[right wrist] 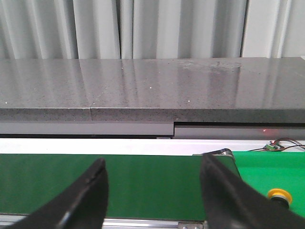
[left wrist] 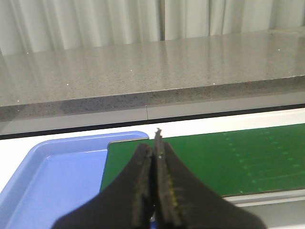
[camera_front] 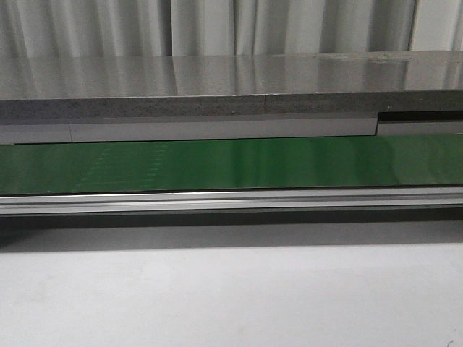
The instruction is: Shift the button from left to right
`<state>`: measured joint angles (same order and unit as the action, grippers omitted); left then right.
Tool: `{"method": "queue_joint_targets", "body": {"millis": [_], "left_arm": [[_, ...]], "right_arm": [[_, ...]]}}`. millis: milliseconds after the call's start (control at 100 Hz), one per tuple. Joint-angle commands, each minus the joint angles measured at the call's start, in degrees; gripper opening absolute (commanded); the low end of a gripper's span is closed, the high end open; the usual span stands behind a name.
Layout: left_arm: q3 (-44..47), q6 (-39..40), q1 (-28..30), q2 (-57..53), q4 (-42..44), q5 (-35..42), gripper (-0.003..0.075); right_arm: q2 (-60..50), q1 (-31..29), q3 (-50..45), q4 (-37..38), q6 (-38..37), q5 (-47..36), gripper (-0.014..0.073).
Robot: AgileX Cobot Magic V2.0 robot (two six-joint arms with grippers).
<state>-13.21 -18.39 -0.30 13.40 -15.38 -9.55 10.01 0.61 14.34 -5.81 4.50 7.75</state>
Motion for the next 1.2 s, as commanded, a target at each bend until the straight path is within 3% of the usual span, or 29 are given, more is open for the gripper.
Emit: {"method": "queue_joint_targets", "body": {"millis": [0, 200, 980, 1190], "left_arm": [[-1.6, 0.1, -0.5, 0.4, -0.7, 4.6, -0.0021], [-1.6, 0.1, -0.5, 0.4, -0.7, 4.6, -0.0021], [-1.6, 0.1, -0.5, 0.4, -0.7, 4.6, -0.0020], [-1.6, 0.1, -0.5, 0.4, -0.7, 4.6, -0.0020]], "right_arm": [[0.4, -0.1, 1.5, -0.2, 0.6, -4.2, 0.0294], [0.4, -0.1, 1.5, -0.2, 0.6, -4.2, -0.0074], [0.4, -0.1, 1.5, -0.2, 0.6, -4.1, -0.0067], [-0.5, 0.0, -2.7, 0.5, -0.8, -7.1, -0.0067]]}}
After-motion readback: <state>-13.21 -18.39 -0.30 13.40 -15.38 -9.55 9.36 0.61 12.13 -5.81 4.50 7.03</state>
